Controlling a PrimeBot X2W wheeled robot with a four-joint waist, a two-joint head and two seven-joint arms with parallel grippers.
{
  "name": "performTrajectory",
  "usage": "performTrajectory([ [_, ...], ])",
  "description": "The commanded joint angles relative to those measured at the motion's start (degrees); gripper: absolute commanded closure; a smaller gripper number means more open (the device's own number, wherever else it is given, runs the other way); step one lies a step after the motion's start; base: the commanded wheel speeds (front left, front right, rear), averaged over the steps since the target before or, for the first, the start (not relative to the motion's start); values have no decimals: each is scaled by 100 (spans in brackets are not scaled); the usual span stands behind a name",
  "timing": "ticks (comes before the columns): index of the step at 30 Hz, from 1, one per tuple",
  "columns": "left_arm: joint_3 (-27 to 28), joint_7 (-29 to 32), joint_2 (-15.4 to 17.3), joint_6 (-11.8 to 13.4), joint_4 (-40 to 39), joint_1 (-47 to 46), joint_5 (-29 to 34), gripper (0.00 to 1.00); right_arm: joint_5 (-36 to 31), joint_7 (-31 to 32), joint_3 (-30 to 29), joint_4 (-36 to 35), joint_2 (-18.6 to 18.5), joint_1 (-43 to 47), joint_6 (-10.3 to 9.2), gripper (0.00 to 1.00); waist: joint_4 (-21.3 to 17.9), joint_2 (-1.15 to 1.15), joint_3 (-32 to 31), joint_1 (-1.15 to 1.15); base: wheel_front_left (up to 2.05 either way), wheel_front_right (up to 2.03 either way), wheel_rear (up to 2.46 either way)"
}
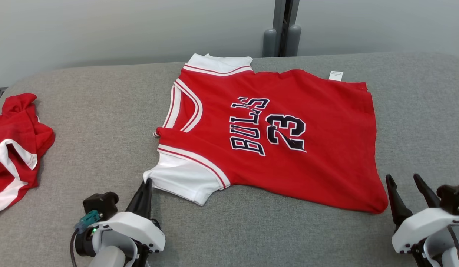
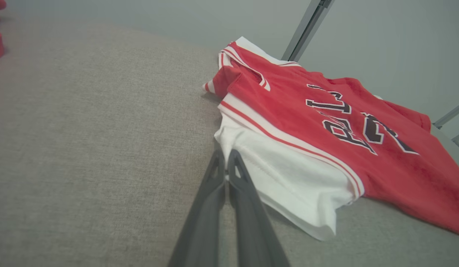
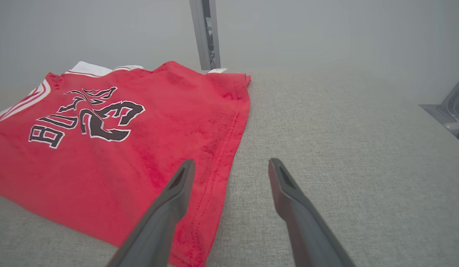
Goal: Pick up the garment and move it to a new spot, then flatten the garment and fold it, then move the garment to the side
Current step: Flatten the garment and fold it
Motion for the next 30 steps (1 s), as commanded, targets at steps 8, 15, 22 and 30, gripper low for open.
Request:
performTrajectory([
  [8,181,-79,172,204,-1002,387,-53,100,605,44,-180,520,376,275,-2,0,57,0,-61,0,0,0,0],
  [15,226,23,220,365,-1447,518,-98,100,1047,96,81,859,521,250,-2,0,128,0,-18,0,0,0,0],
  [22,234,40,225,463,-1667,604,-126,100,1180,-8,187,1187,515,155,-2,0,235,0,-16,0,0,0,0],
  [30,193,88,232,501,-1789,657,-161,100,1396,-10,415,1600,578,73,0,0,366,0,-39,0,0,0,0],
])
